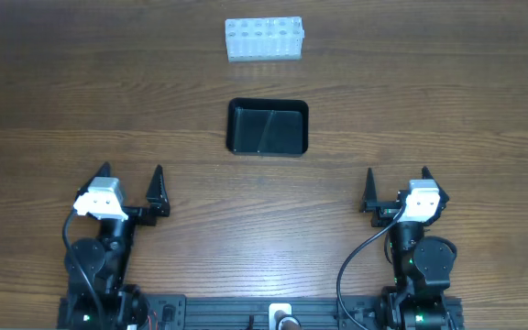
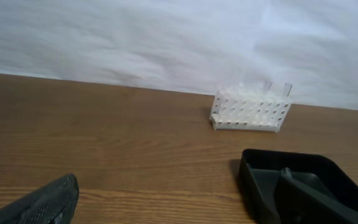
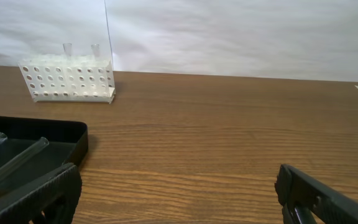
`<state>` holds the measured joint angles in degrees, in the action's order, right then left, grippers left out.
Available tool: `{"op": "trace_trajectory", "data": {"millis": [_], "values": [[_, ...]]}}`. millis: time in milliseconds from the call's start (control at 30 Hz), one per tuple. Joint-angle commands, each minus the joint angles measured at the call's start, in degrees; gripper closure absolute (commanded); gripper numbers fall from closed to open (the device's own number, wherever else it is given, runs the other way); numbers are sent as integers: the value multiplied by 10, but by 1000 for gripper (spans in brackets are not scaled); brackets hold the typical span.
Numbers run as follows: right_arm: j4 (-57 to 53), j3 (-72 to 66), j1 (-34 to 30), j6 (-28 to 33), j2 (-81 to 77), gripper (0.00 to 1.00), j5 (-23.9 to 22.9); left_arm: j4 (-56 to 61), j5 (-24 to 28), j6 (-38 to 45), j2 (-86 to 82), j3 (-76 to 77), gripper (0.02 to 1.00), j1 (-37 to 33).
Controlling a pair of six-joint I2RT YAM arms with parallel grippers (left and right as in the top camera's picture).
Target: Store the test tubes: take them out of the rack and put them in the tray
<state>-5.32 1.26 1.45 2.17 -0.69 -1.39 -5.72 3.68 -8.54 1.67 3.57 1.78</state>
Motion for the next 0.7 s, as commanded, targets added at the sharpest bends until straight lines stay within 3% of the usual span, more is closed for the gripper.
{"op": "trace_trajectory", "data": {"millis": [33,700], "values": [[0,-4,-5,2,4,9,3,9,10,9,-15,-30,23,-5],[0,-4,-5,2,4,9,3,14,-18,9,-15,-32,20,-5]]}}
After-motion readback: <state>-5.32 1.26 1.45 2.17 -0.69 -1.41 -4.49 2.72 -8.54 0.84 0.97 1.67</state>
